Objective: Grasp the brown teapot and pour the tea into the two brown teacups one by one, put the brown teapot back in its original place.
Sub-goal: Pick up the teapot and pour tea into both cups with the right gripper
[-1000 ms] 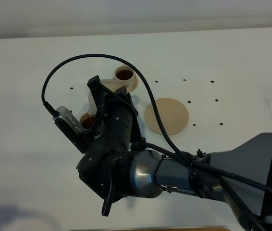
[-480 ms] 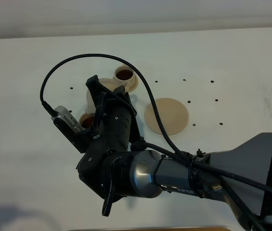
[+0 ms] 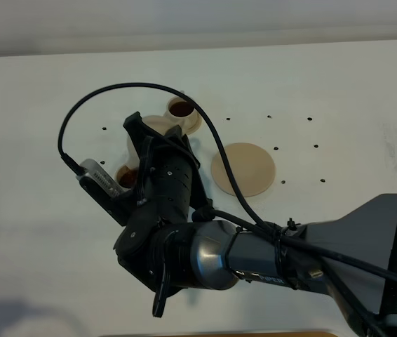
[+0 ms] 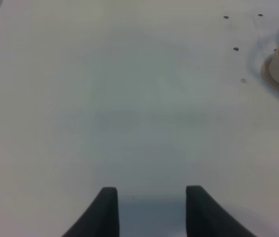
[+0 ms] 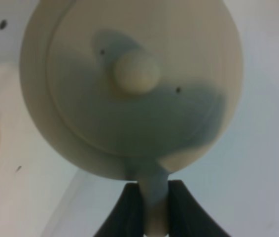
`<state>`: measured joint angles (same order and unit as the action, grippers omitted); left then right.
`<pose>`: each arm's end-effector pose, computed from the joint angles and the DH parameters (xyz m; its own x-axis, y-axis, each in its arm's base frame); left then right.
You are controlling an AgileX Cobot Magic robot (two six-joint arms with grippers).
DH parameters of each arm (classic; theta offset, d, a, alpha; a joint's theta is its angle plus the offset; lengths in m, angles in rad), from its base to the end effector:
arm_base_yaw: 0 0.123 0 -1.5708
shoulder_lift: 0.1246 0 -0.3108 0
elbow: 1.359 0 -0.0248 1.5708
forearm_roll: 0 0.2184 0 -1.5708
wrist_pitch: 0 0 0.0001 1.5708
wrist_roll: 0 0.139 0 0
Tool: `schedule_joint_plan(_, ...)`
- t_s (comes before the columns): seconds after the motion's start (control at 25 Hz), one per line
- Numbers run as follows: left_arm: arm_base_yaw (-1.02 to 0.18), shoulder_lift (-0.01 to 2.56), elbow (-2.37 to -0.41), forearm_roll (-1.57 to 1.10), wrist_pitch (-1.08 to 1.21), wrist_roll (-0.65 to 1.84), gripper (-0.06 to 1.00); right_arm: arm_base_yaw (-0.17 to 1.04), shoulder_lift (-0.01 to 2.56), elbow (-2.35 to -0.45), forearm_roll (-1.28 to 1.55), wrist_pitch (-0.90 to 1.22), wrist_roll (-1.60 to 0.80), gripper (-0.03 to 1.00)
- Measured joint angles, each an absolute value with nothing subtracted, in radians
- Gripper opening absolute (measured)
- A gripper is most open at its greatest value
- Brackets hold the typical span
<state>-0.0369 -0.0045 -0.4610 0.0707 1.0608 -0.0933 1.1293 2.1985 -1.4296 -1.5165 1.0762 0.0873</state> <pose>-0.0141 0.0091 0.2285 -0.4834 -0.0408 -0.8744 -0.0455 0.9987 -0.0214 0.3005 0.3497 0.1849 0.1013 -0.8795 0.4650 -0.3280 -0.4708 -0.8190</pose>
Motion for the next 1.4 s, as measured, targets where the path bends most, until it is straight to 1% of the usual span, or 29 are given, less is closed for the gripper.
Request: schedule_joint_plan(1.4, -0.037, -0.005, -0.461, 0.071, 1.061, -0.094, 0.31, 1.129, 2.199, -1.419, -1.550, 1.084, 0.082, 0.12)
